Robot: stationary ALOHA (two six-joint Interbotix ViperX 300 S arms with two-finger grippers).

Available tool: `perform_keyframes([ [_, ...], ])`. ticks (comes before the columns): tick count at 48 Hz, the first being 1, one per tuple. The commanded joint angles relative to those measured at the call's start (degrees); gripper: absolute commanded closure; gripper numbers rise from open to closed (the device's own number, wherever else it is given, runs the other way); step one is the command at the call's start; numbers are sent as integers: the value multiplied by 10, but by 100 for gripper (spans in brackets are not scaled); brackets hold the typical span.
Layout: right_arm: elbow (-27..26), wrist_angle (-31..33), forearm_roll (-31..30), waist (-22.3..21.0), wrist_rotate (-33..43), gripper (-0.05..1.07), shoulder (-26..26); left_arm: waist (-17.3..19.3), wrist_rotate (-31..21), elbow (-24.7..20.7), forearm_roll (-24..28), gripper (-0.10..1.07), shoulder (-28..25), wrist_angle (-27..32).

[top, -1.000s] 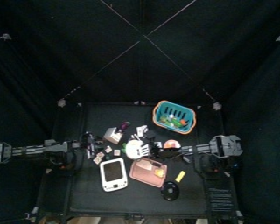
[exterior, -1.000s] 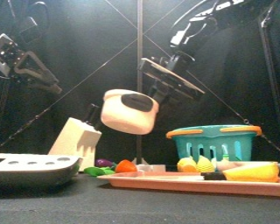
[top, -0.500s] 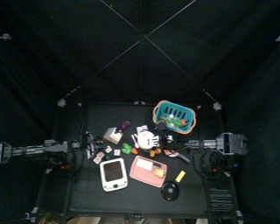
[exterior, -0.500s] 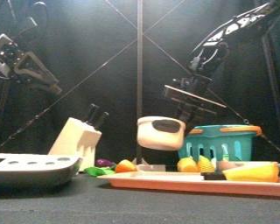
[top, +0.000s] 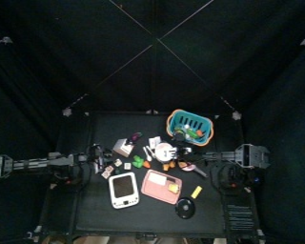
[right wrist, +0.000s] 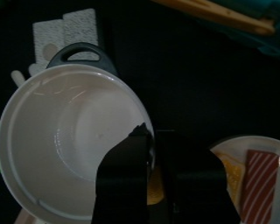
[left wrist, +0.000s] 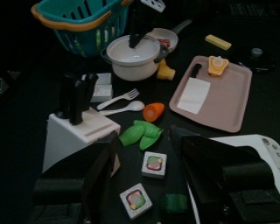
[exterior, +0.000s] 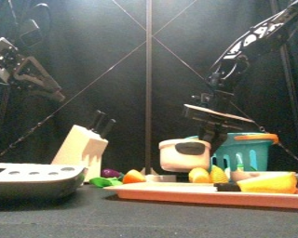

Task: Place pot above plate

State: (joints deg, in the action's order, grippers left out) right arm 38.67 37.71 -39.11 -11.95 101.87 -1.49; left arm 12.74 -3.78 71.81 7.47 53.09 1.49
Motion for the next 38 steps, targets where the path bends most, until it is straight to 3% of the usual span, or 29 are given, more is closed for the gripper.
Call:
perform_keyframes([
  [1, -5, 5, -2, -4, 0, 63, -10, 0, 0, -7, 0, 11, -3, -4],
  [23, -1, 39, -8, -14, 2, 63, -5, 1, 0, -6, 0, 11, -2, -4],
  [38, -11, 35, -9, -23, 3, 63, 32, 1, 0, -6, 0, 11, -2, -4],
])
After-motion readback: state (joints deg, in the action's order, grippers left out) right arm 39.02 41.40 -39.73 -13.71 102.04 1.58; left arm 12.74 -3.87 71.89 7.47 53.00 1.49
